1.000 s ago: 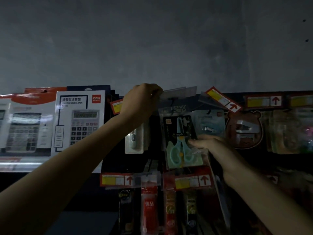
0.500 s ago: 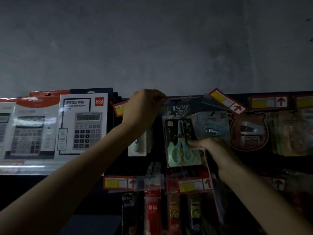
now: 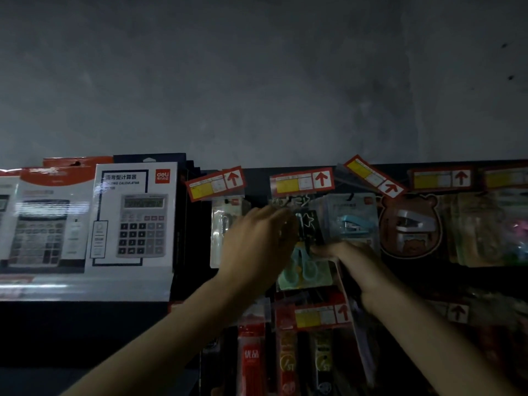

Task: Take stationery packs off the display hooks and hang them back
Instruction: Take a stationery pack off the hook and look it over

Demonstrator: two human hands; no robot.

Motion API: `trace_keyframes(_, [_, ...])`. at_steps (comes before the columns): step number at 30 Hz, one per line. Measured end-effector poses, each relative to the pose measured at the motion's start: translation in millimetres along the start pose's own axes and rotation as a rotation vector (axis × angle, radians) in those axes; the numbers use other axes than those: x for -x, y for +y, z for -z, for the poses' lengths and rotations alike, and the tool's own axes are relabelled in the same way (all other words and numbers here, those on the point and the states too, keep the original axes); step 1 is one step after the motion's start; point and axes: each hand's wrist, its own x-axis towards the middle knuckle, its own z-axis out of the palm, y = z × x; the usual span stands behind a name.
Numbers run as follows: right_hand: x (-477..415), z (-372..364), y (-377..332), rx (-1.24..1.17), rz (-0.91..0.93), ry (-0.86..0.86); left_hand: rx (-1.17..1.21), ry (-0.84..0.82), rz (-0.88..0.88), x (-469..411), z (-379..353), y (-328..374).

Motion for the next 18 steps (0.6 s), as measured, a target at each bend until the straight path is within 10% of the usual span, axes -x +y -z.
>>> trace_keyframes(8, [-5, 0, 4, 0.147, -0.076, -0.041, -0.119, -0.338, 0.13, -15, -22, 25])
trace_keyframes(18, [5, 9, 7, 0.239, -0.024, -0.114, -0.2, -0.364, 0.208, -31, -46, 29])
